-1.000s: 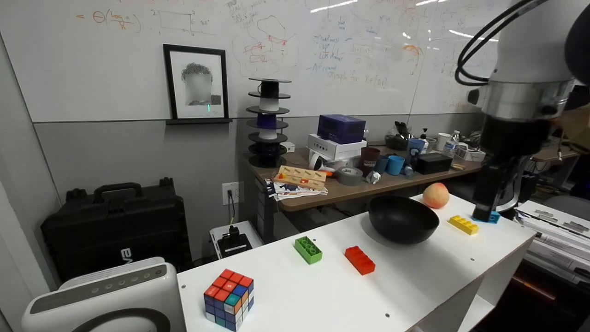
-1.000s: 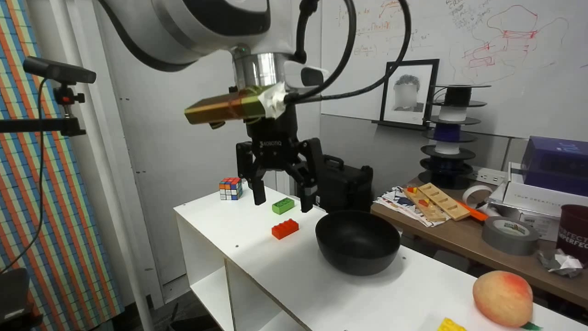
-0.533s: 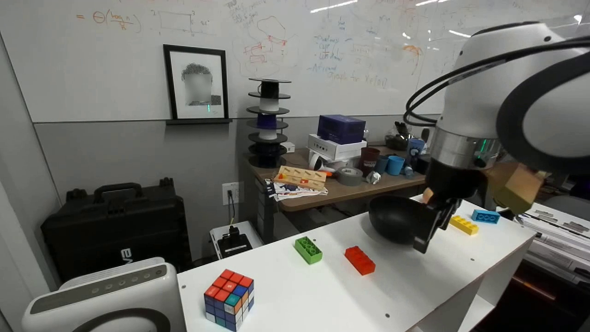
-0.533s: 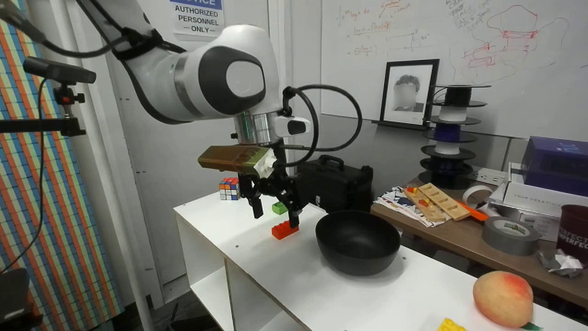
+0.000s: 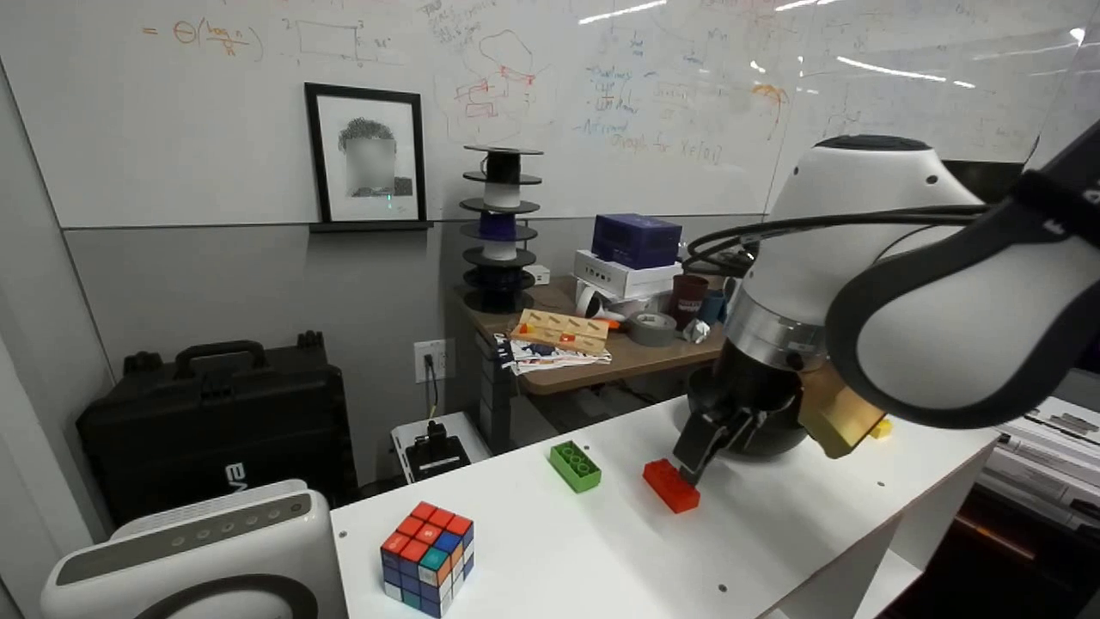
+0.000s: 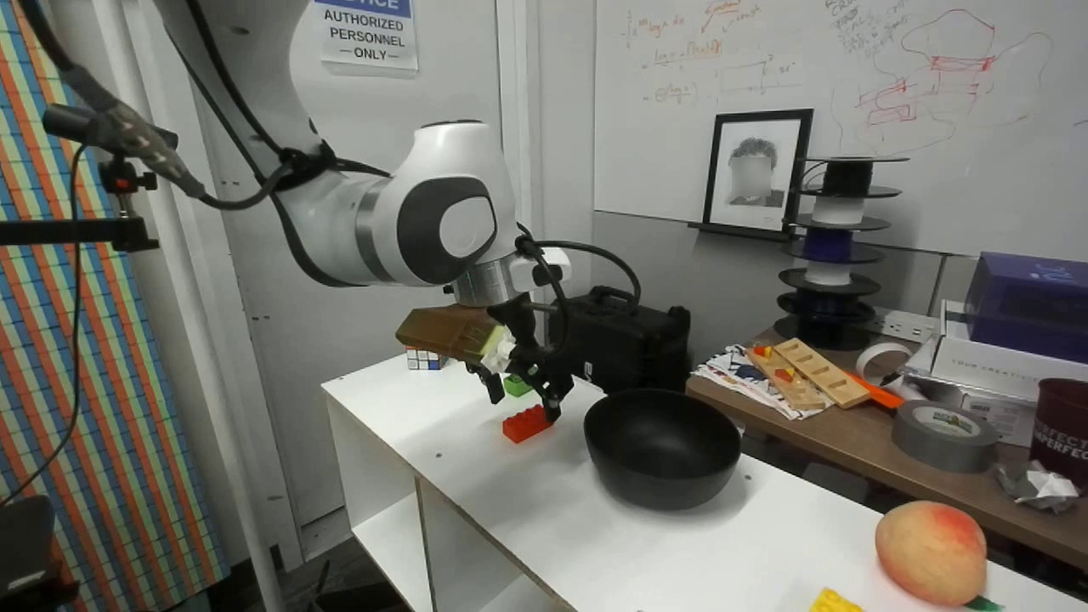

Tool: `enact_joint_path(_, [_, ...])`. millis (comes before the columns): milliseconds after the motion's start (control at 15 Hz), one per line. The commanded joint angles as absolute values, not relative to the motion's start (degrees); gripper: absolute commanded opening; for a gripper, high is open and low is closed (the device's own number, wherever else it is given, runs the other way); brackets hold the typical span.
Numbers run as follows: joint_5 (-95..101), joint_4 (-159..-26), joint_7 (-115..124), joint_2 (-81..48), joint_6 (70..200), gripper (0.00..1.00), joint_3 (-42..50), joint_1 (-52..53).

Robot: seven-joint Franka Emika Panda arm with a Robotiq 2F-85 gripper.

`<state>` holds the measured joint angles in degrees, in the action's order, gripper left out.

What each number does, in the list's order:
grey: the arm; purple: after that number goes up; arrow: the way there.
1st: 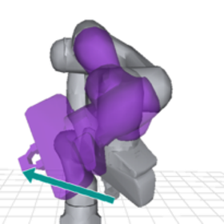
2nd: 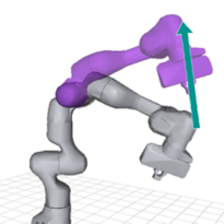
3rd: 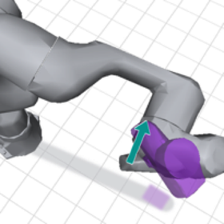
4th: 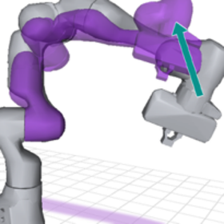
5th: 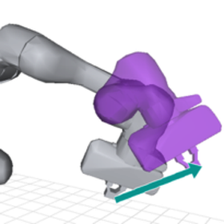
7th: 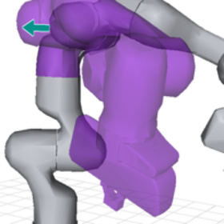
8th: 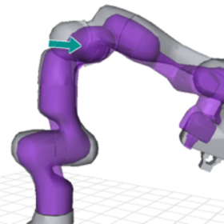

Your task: Pick up the green, orange, blue and yellow objects from the table and put them in the bowl

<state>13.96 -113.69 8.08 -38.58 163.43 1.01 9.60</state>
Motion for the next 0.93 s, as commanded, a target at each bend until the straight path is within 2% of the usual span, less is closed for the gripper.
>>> enact_joint_path(0, [9.93, -106.21, 8.22, -44.86, 163.45, 1.00, 1.13, 10.49])
enact_joint_path(400, [6.42, -99.72, 8.32, -50.43, 161.46, 1.00, 0.77, 11.19])
enact_joint_path(467, [6.25, -99.32, 8.32, -50.85, 161.36, 0.75, 0.90, 11.37])
enact_joint_path(533, [6.01, -99.16, 8.25, -50.99, 160.78, 0.73, 0.80, 11.42])
enact_joint_path(867, [4.82, -101.25, 10.20, -47.93, 157.51, 0.34, 1.15, 12.16])
